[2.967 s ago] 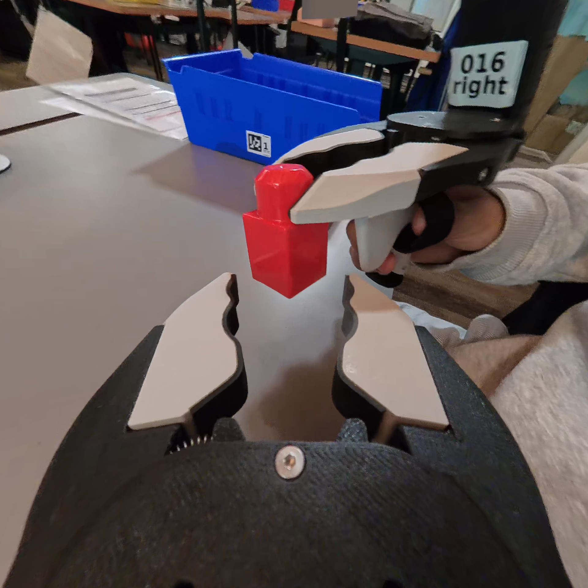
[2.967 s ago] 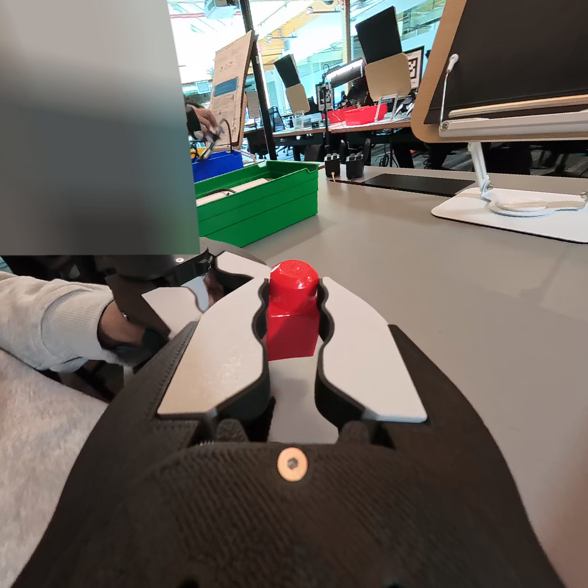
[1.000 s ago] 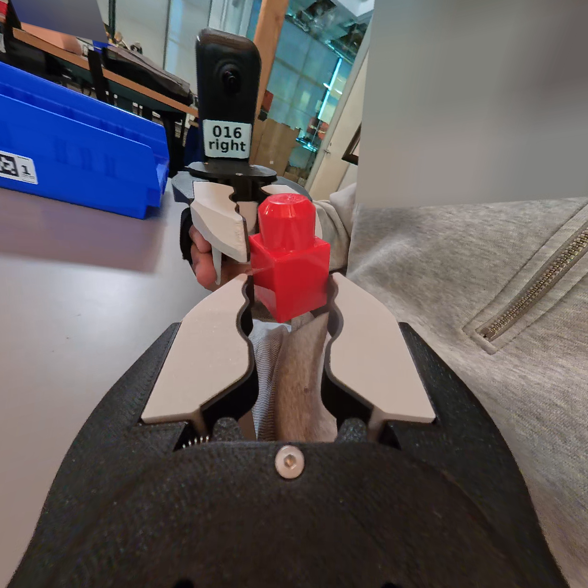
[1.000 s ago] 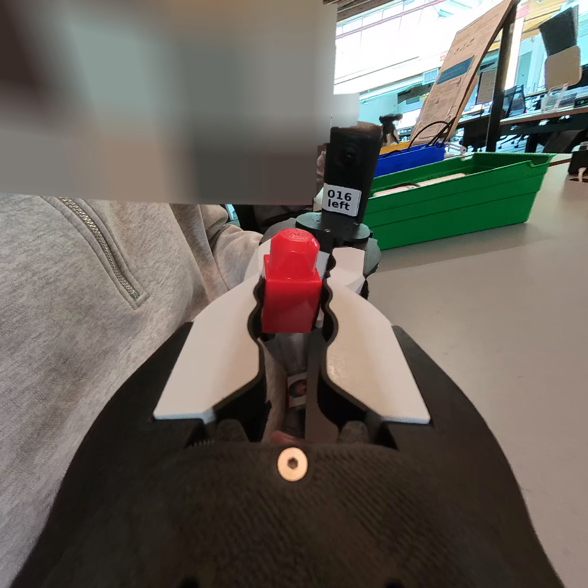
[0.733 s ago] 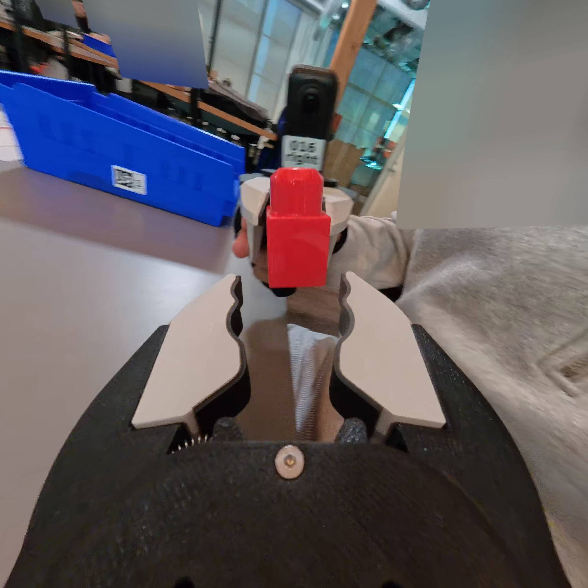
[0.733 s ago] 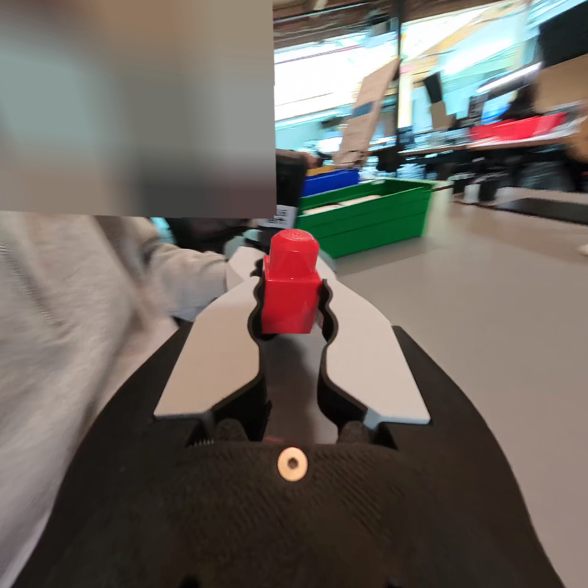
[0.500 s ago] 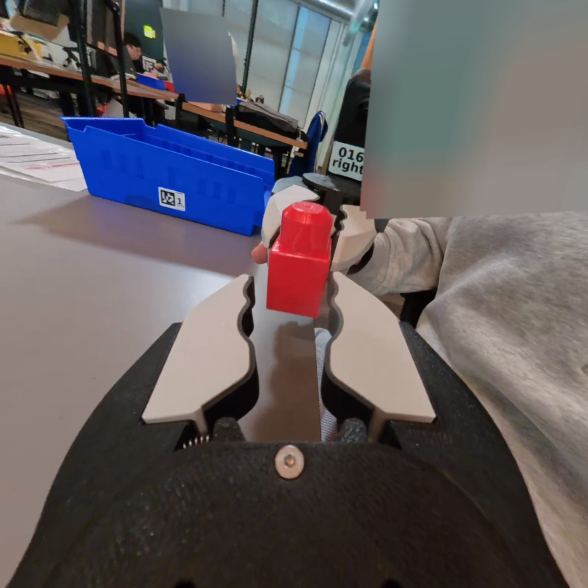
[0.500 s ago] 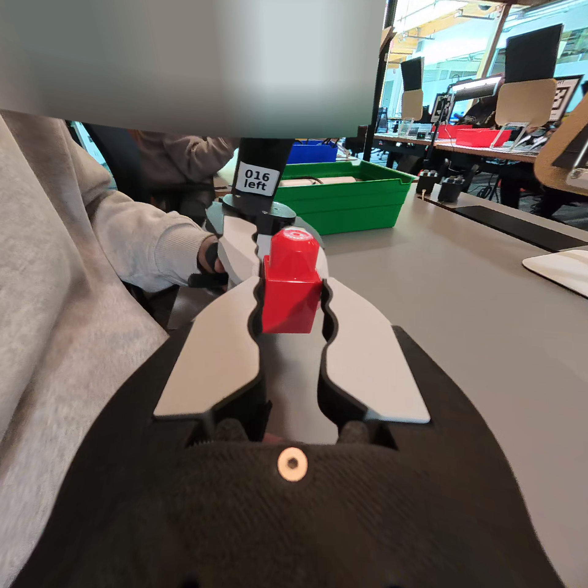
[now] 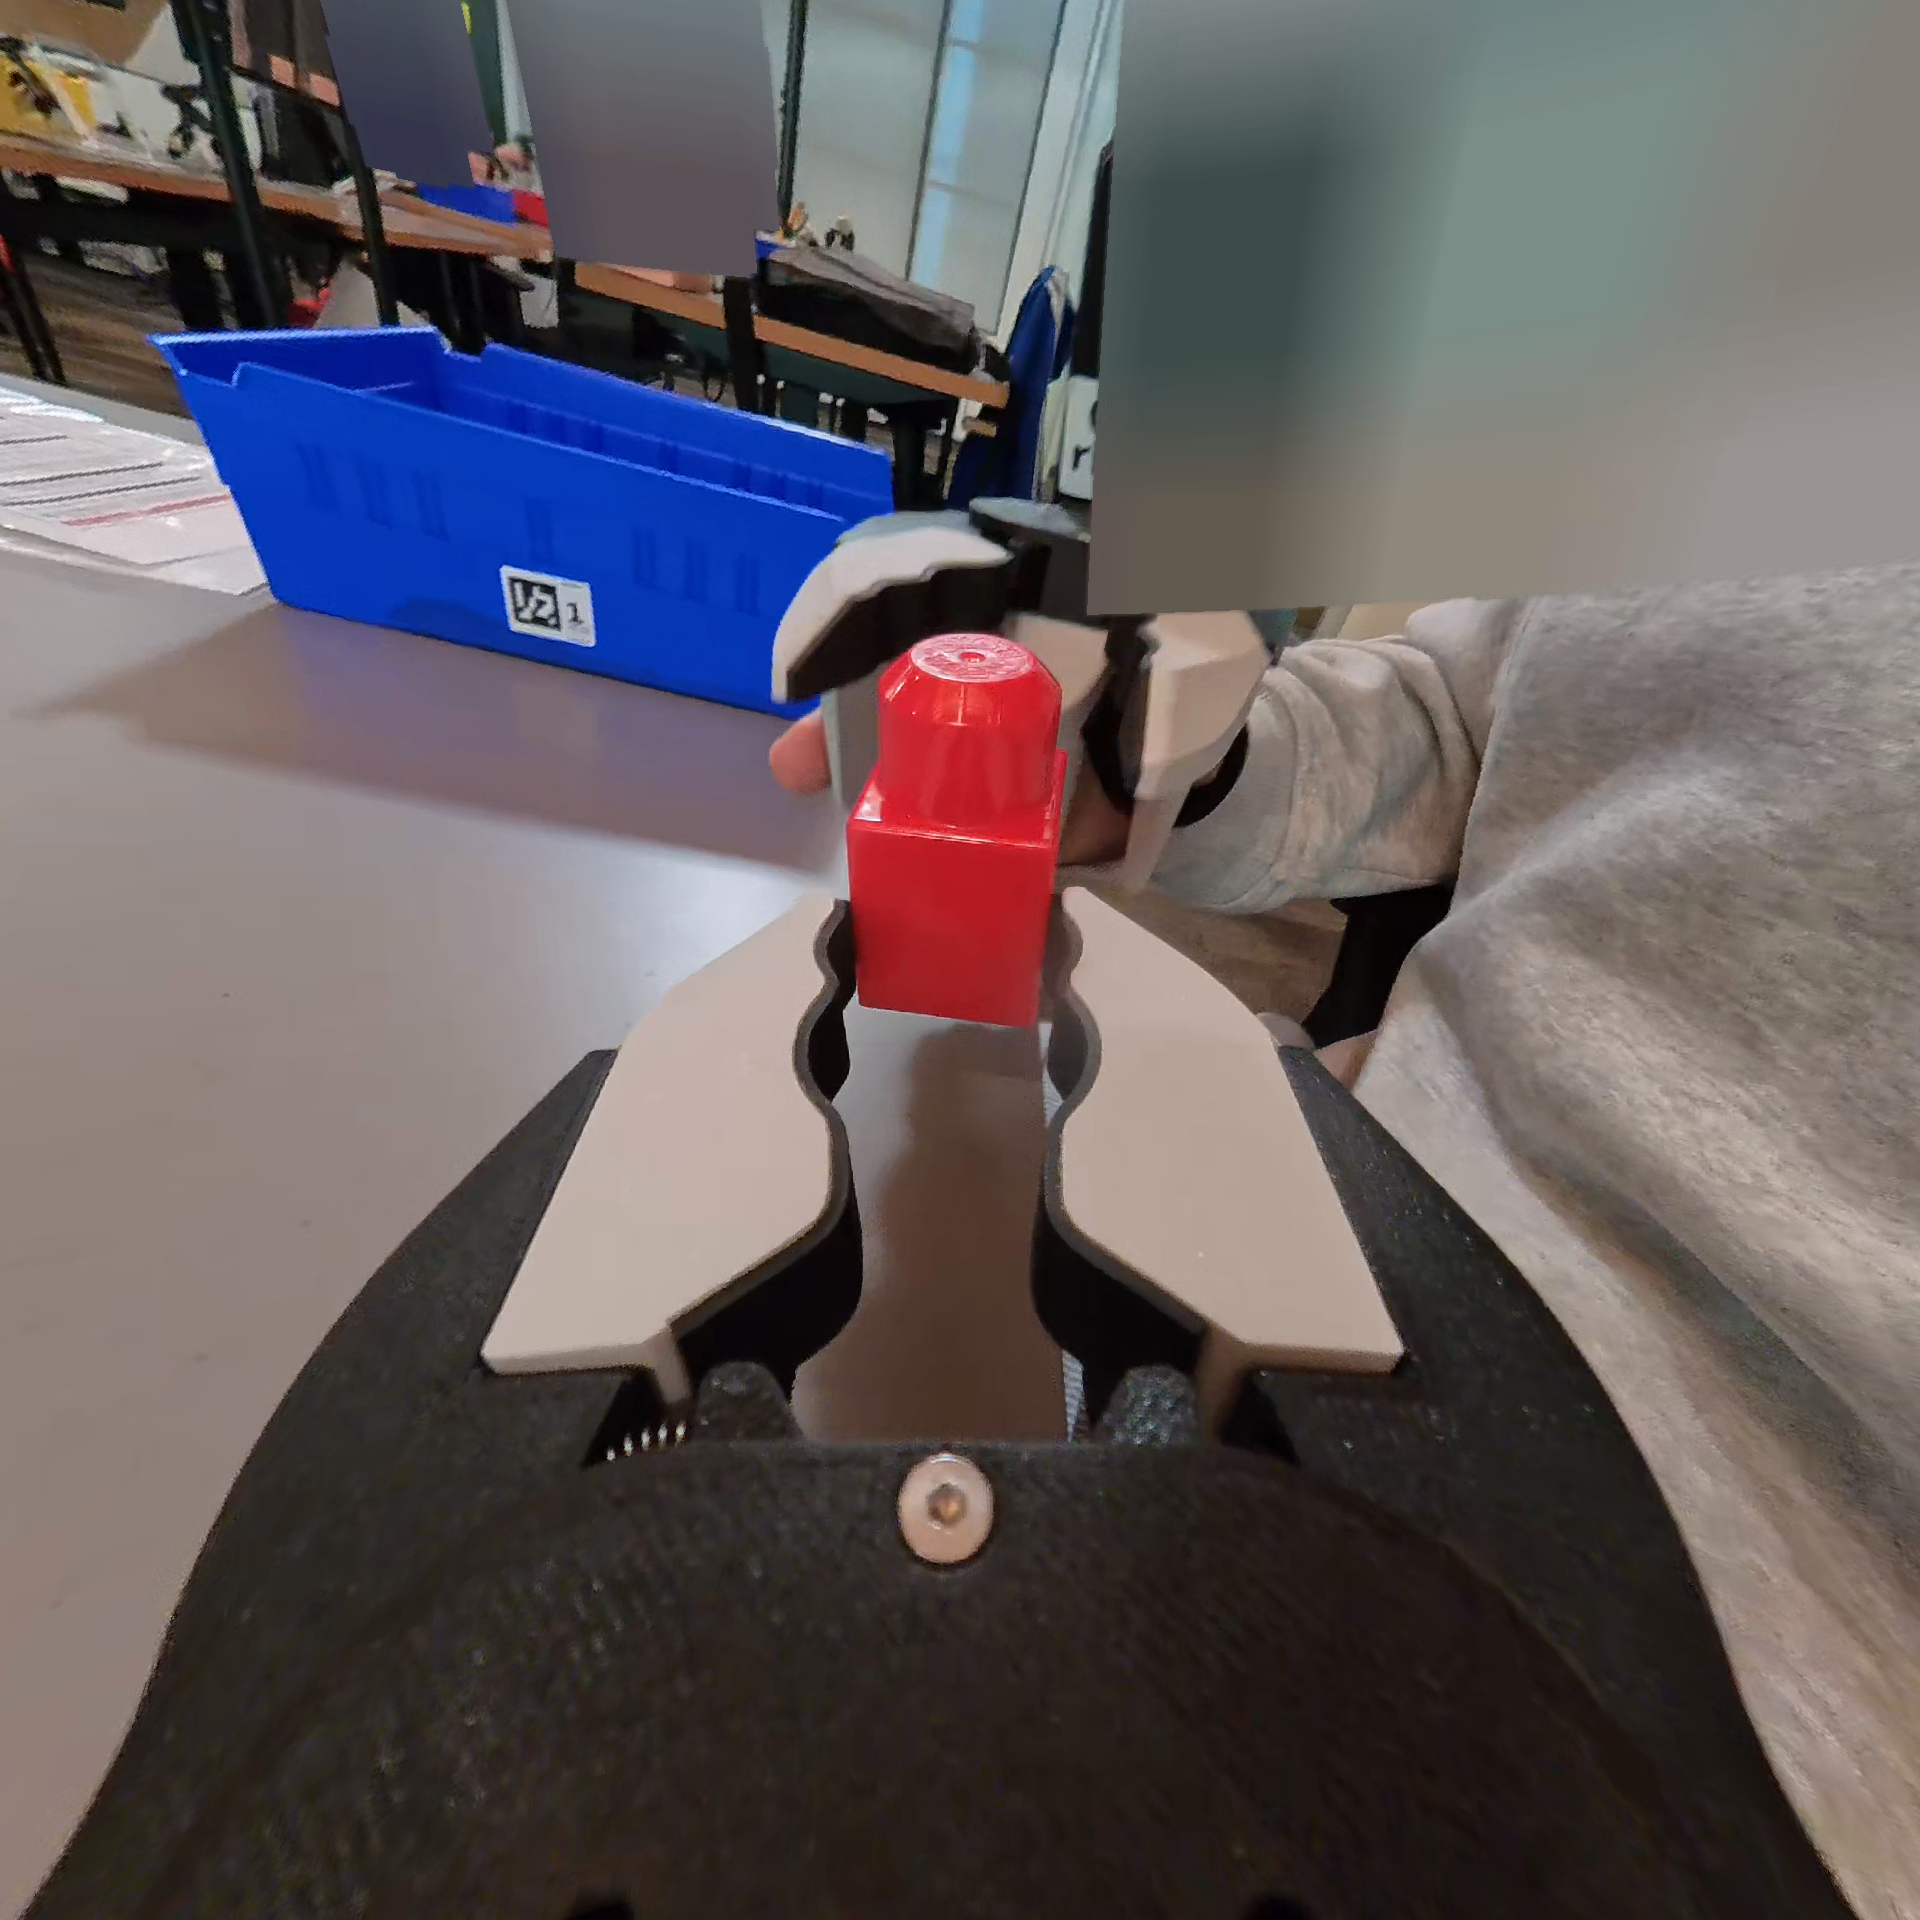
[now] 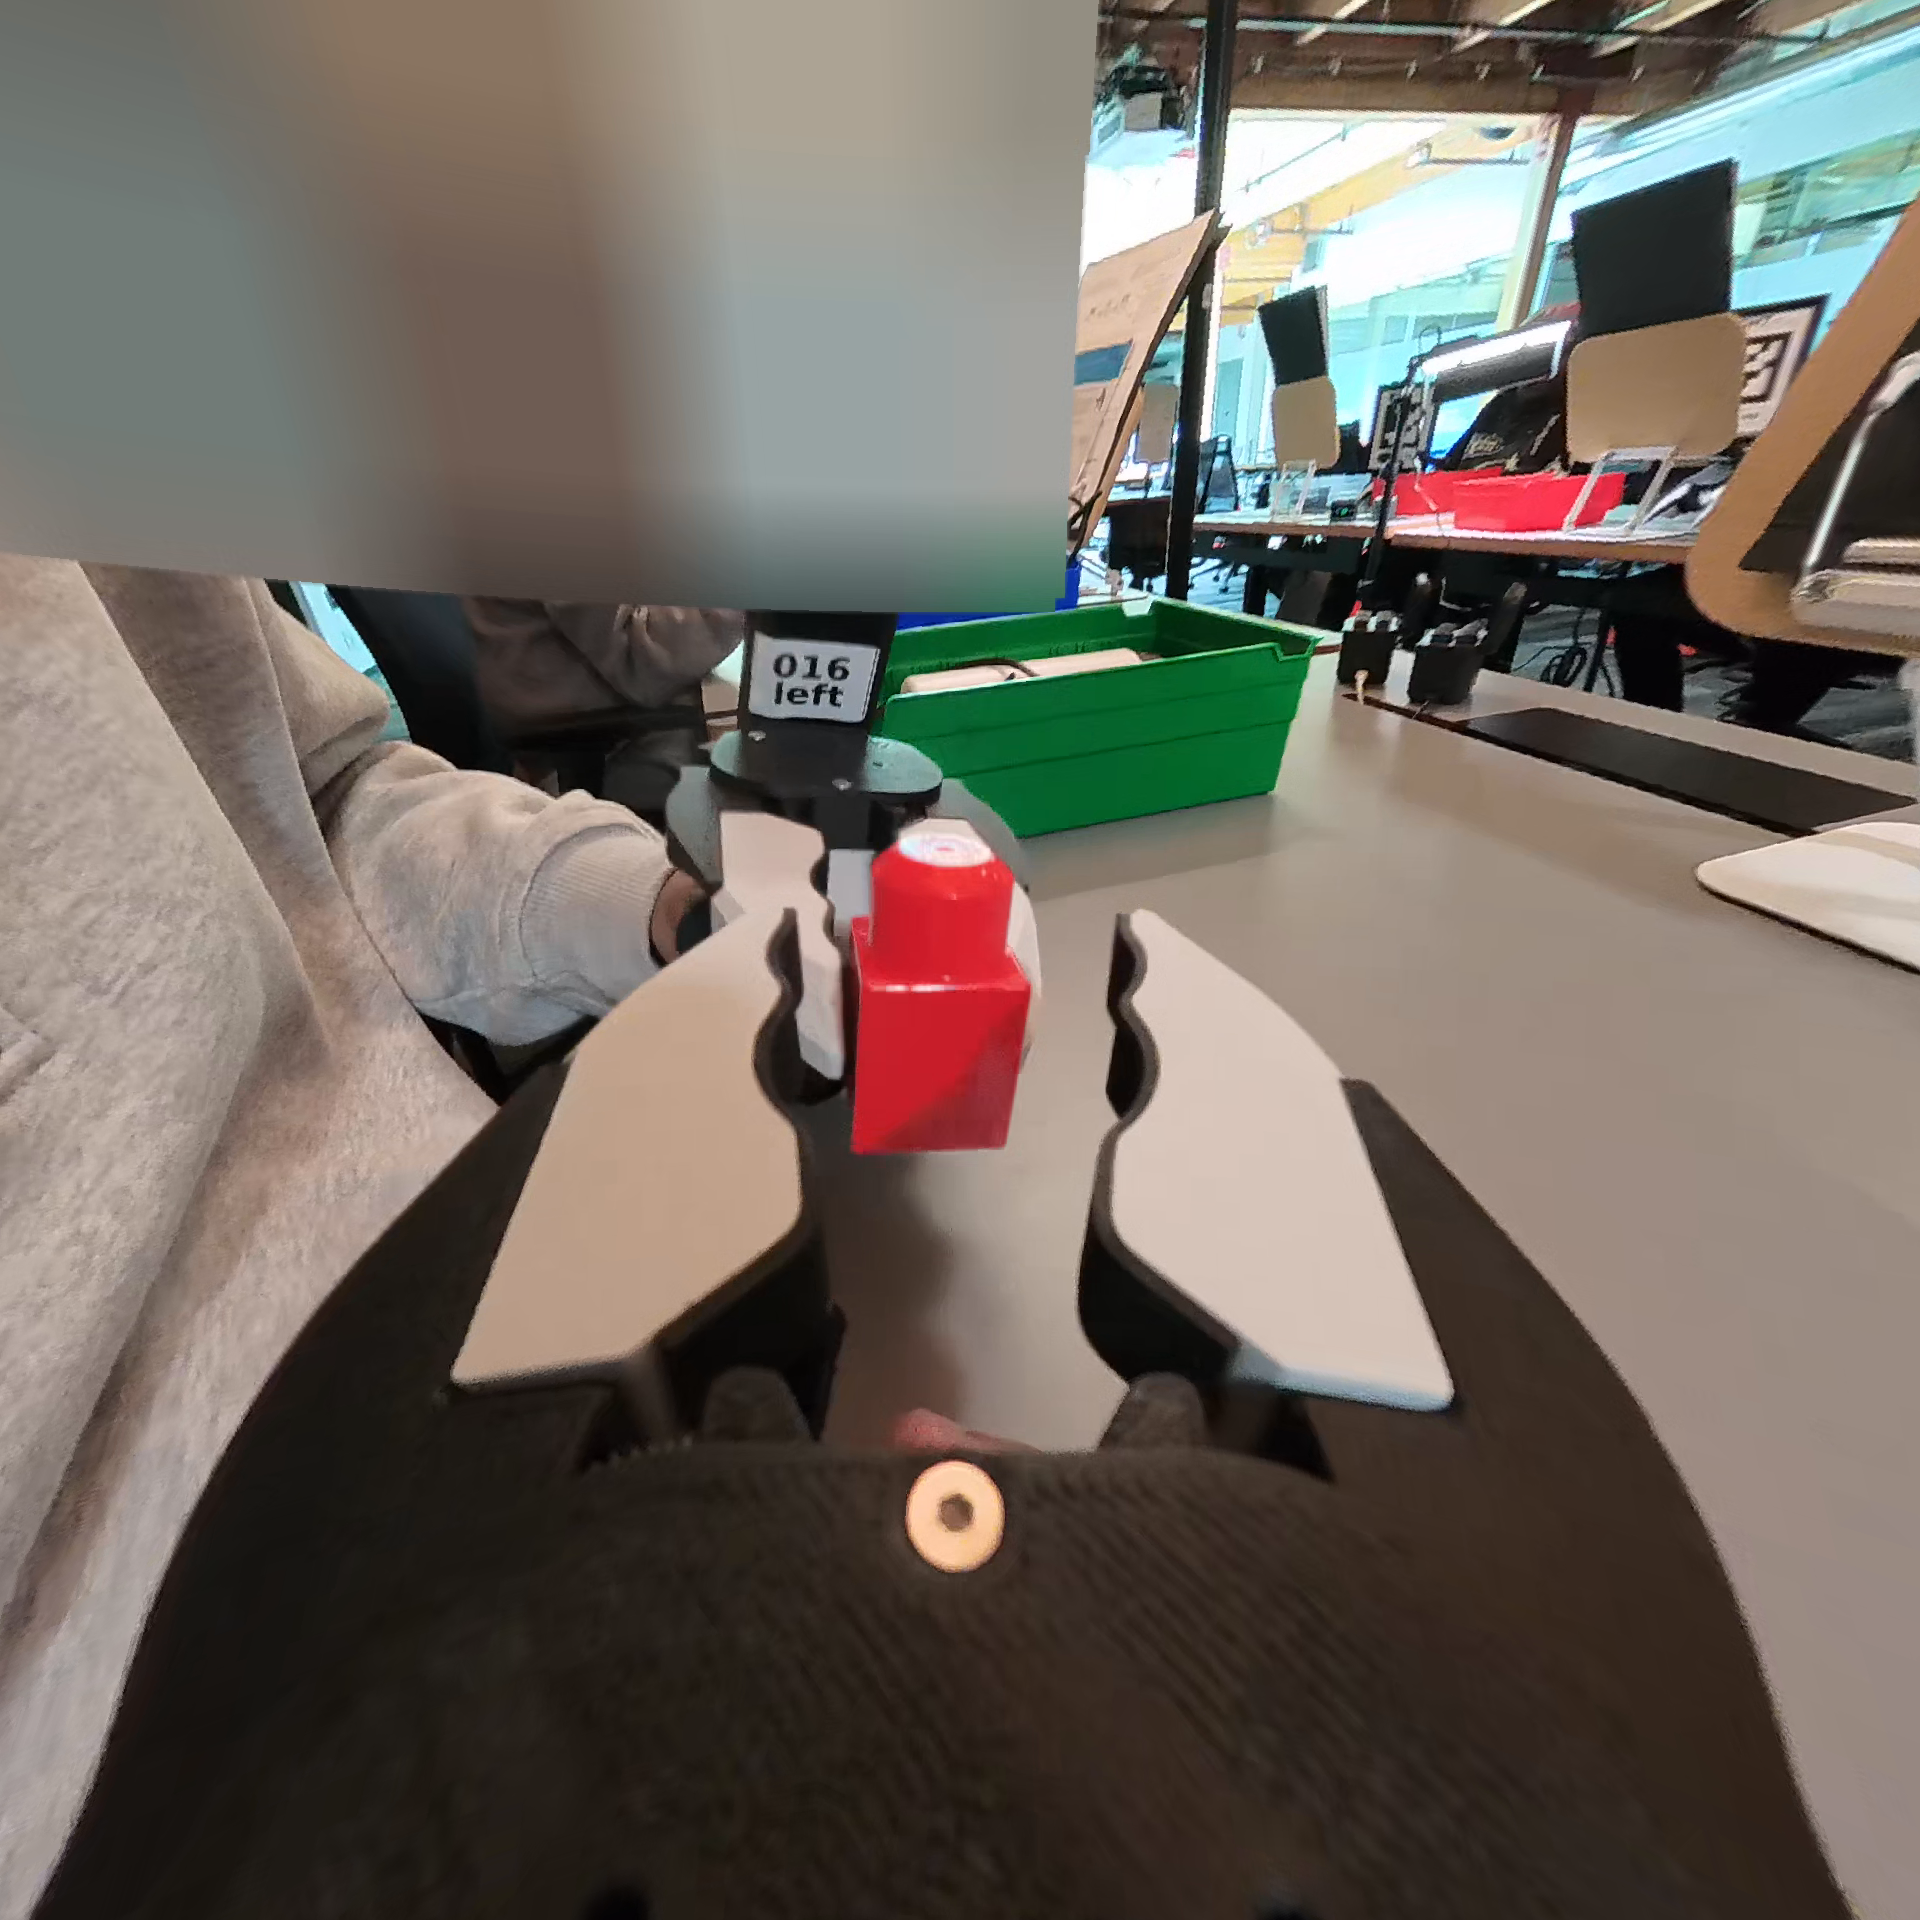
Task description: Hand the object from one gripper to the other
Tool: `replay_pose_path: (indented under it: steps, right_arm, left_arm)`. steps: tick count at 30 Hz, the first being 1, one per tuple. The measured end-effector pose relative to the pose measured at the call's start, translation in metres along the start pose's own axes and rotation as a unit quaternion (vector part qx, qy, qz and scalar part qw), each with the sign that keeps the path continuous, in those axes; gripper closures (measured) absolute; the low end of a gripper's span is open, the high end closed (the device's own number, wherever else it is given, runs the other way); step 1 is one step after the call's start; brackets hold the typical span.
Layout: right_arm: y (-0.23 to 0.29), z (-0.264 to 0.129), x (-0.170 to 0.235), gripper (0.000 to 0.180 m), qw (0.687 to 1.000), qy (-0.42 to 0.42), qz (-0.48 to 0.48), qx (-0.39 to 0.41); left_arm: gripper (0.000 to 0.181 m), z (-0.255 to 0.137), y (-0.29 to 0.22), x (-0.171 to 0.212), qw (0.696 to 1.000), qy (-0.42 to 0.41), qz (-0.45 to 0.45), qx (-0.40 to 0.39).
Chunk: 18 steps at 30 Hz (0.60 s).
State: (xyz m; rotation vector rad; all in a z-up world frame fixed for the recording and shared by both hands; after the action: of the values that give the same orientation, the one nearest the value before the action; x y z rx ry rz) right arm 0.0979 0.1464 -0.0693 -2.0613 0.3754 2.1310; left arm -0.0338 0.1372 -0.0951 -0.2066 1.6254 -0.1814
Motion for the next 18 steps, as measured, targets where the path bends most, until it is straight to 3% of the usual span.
replay_pose_path:
  steps: [8, 14, 18]
  right_arm:
    - [-0.003, 0.0, 0.003, 0.126, 1.0, 0.01, 0.003, 0.006]
    - [0.004, 0.001, 0.007, 0.148, 0.999, 0.024, -0.01, -0.018]
    - [0.005, 0.001, 0.007, 0.15, 0.999, 0.021, -0.013, -0.023]
  left_arm:
    - [0.146, 0.004, 0.002, 0.008, 0.999, 0.047, 0.014, -0.022]
    - [0.146, 0.01, -0.004, 0.011, 0.997, 0.067, 0.035, -0.015]
    - [0.146, 0.009, -0.004, 0.01, 0.997, 0.061, 0.036, -0.014]
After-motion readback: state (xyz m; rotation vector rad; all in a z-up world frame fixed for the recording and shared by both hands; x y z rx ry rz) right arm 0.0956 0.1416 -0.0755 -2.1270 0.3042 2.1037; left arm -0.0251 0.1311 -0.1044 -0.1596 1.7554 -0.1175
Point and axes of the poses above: each gripper's, where its closed fingertips meet, z out along the fingers, x out of its underside, y = z × x across the jaws, the point moved 7 cm from there along -z, back along the fingers, and after that the axes turned 9 degrees about x, right-handed, at the moved point
